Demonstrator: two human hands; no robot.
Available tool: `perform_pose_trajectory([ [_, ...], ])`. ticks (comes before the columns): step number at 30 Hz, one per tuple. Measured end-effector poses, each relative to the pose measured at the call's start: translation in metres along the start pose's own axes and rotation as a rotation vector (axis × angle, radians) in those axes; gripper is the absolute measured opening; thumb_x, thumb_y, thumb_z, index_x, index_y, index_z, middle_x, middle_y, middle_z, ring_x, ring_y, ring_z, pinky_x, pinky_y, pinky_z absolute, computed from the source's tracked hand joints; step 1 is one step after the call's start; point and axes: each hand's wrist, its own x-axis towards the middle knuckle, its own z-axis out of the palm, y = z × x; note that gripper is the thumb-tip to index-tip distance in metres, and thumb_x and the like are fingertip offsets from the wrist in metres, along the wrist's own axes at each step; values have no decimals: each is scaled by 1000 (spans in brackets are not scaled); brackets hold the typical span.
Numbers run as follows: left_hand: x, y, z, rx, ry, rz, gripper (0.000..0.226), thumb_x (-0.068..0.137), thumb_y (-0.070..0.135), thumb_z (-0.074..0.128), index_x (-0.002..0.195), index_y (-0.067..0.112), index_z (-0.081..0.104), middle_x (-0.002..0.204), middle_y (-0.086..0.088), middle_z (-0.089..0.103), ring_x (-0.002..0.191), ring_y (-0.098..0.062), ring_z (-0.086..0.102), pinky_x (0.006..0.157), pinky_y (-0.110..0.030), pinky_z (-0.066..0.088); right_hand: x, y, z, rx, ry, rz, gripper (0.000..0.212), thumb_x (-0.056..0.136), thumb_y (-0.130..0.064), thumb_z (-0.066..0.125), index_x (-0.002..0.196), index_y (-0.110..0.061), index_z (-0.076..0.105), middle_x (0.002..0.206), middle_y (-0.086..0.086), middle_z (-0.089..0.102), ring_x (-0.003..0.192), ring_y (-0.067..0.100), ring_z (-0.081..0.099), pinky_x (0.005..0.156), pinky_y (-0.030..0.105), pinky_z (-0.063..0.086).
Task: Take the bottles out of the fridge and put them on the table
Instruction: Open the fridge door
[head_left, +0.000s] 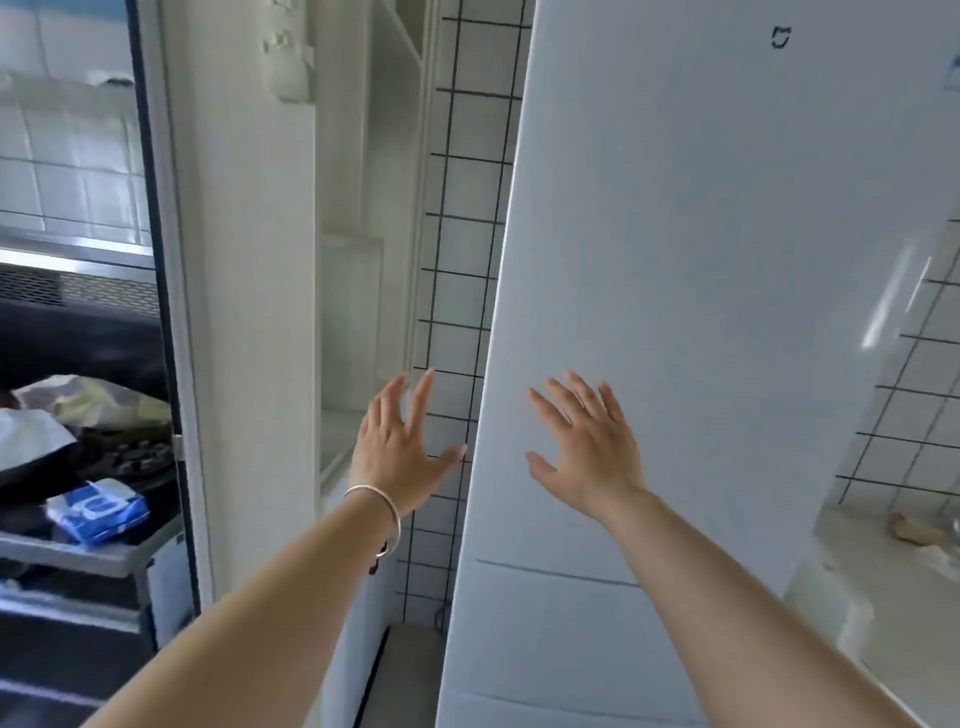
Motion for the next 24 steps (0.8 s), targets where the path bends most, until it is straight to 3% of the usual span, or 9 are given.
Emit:
perform_pose_trajectory([
  [4, 53, -13, 33, -186, -89, -109, 78, 81, 45, 61, 143, 15, 26, 144, -6, 28, 133, -23, 27, 108, -30, 28, 68, -25, 24, -40, 28, -172, 47, 67, -38, 48, 102, -16, 70, 105, 6, 68, 107, 29, 61, 98, 37, 28],
  [8, 93, -9, 65, -370, -124, -122, 62, 82, 39, 61, 135, 13, 40, 136, -3, 41, 127, -22, 35, 102, -28, 33, 115, -34, 51, -199, 29, -250, 23, 60, -24, 55, 73, -14, 72, 86, 6, 70, 91, 28, 66, 93, 37, 32],
  [11, 112, -4, 83, -349, -152, -78, 42, 85, 31, 55, 123, 14, 49, 127, -3, 46, 119, -23, 42, 92, -30, 41, 138, -33, 61, -335, -14, -301, 32, 63, -22, 40, 65, -14, 71, 73, 5, 68, 84, 28, 66, 101, 42, 28],
  [15, 126, 3, 96, -544, -223, -129, 22, 86, 17, 50, 107, 9, 51, 109, -6, 54, 95, -23, 52, 73, -28, 43, 161, -33, 64, -466, -75, -372, 10, 53, -30, 69, 55, -20, 70, 61, -3, 61, 70, 21, 63, 105, 42, 30],
  [16, 130, 5, 99, -603, -254, -158, 19, 85, 14, 49, 104, 9, 51, 104, -6, 56, 86, -21, 51, 64, -24, 40, 166, -34, 63, -494, -146, -360, 13, 56, -34, 71, 59, -21, 73, 66, -3, 63, 75, 21, 63, 108, 43, 31],
  [18, 137, 6, 103, -671, -308, -210, 13, 86, 14, 47, 98, 11, 51, 97, -6, 59, 78, -19, 49, 54, -20, 35, 175, -40, 59, -592, -341, -353, 26, 80, -33, 56, 94, -21, 74, 97, 0, 67, 104, 23, 56, 116, 41, 22],
  [20, 141, 5, 107, -687, -331, -202, 15, 86, 15, 46, 99, 9, 52, 100, -9, 61, 81, -21, 52, 60, -24, 40, 181, -43, 60, -620, -408, -335, 37, 92, -25, 37, 117, -17, 63, 118, 3, 60, 118, 25, 44, 115, 39, 19],
  [22, 140, 4, 110, -707, -315, -174, 21, 86, 14, 48, 106, 8, 54, 106, -10, 62, 90, -25, 57, 73, -31, 47, 183, -44, 56, -630, -404, -322, 37, 92, -25, 36, 118, -17, 62, 118, 2, 59, 117, 24, 43, 108, 36, 25],
  [24, 138, 4, 110, -738, -297, -167, 24, 85, 13, 49, 108, 9, 55, 108, -10, 61, 94, -26, 59, 76, -32, 48, 181, -45, 54, -608, -394, -313, 36, 91, -26, 37, 114, -18, 63, 113, 1, 60, 113, 22, 45, 103, 34, 28],
])
